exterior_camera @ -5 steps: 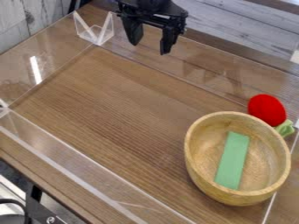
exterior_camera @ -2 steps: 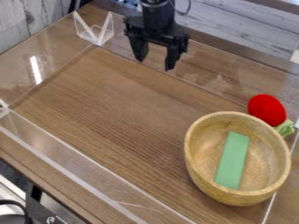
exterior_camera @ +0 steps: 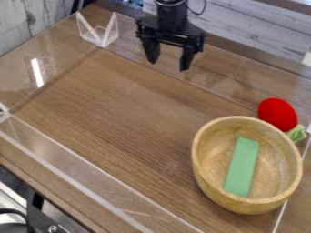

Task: Put the green block in the brown bowl

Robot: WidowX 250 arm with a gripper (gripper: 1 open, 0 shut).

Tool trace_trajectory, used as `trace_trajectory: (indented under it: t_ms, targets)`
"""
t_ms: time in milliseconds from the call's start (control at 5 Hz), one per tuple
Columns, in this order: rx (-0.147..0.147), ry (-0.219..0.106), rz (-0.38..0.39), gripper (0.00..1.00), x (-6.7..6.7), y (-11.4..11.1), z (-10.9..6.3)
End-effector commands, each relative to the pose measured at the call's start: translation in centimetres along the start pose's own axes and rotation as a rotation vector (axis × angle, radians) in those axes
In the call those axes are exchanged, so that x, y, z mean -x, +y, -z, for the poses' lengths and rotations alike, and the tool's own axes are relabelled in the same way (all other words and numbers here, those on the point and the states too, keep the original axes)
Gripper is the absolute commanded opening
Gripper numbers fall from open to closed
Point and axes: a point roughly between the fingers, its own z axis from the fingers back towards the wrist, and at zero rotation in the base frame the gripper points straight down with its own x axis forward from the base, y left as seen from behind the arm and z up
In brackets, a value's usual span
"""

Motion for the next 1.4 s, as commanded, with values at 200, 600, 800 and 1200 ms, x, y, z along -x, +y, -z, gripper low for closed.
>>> trace_trajectory:
  t_ms: [200,600,800,1200]
  targets:
    - [0.025,-0.046,0.051,1.00,-1.2,0.9,-1.5]
    - [0.040,-0.042,0.081,1.00,-1.0,1.4,-1.2]
    - [0.038,-0.046,0.063,1.00,-0.6,0.9,-0.7]
    - [0.042,-0.063,0.072,1.00,-1.5,0.5,-0.9]
